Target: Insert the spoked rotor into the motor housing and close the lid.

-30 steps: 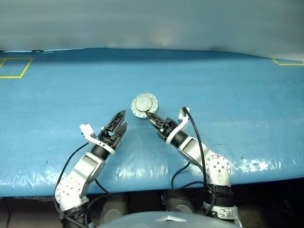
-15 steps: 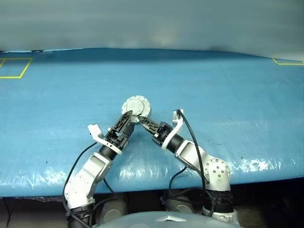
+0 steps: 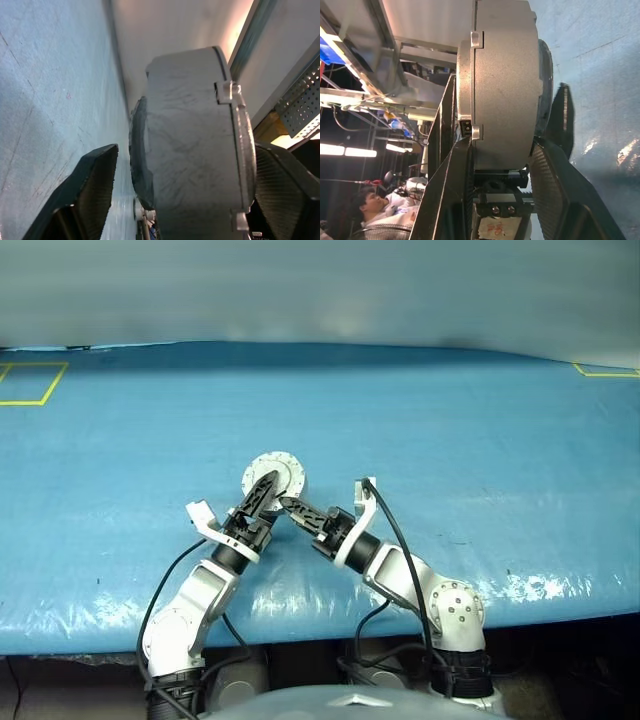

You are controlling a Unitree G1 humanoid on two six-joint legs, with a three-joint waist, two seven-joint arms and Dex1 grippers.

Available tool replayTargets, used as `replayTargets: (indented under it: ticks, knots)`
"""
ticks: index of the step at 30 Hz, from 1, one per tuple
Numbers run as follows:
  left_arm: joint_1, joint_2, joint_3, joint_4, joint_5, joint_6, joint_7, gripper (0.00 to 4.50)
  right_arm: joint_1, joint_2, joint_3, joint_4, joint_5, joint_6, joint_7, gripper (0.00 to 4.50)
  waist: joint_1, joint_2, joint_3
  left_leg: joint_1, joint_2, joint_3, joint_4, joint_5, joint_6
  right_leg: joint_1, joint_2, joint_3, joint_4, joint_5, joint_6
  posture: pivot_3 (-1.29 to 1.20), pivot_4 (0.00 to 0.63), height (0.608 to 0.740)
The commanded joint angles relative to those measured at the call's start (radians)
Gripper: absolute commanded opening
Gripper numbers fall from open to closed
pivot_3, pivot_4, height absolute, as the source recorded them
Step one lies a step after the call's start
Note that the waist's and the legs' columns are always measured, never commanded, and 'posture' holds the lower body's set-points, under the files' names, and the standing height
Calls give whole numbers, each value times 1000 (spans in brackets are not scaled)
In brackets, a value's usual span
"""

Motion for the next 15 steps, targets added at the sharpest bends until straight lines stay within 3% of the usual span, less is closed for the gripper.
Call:
replayTargets:
  ticks: [1, 3, 10, 15]
  knots:
    - [3, -87, -16, -7, -38, -36, 1, 2902, -10, 0, 7, -71, 29, -21, 28, 1237, 0, 0, 0, 0, 0, 0, 0, 0, 0, 0, 0, 0, 0, 0, 0, 0, 150, 740]
    - [-5, -84, -20, -10, -47, -50, 7, 2478, -10, -21, 18, -83, -18, -24, 64, 1237, 0, 0, 0, 0, 0, 0, 0, 0, 0, 0, 0, 0, 0, 0, 0, 0, 150, 740]
    - [-71, -77, -22, 1, -53, -124, 87, 2478, -11, 9, 7, -57, -168, -152, 114, 1237, 2, 0, 0, 0, 0, 0, 0, 0, 0, 0, 0, 0, 0, 0, 0, 0, 150, 740]
    - [-184, -23, 10, 81, -13, -163, 124, 2476, 29, 21, 16, -88, -232, -196, 148, 2966, 4, 0, 0, 0, 0, 0, 1, 0, 0, 2, 0, 0, -2, 1, 2, 0, 150, 740]
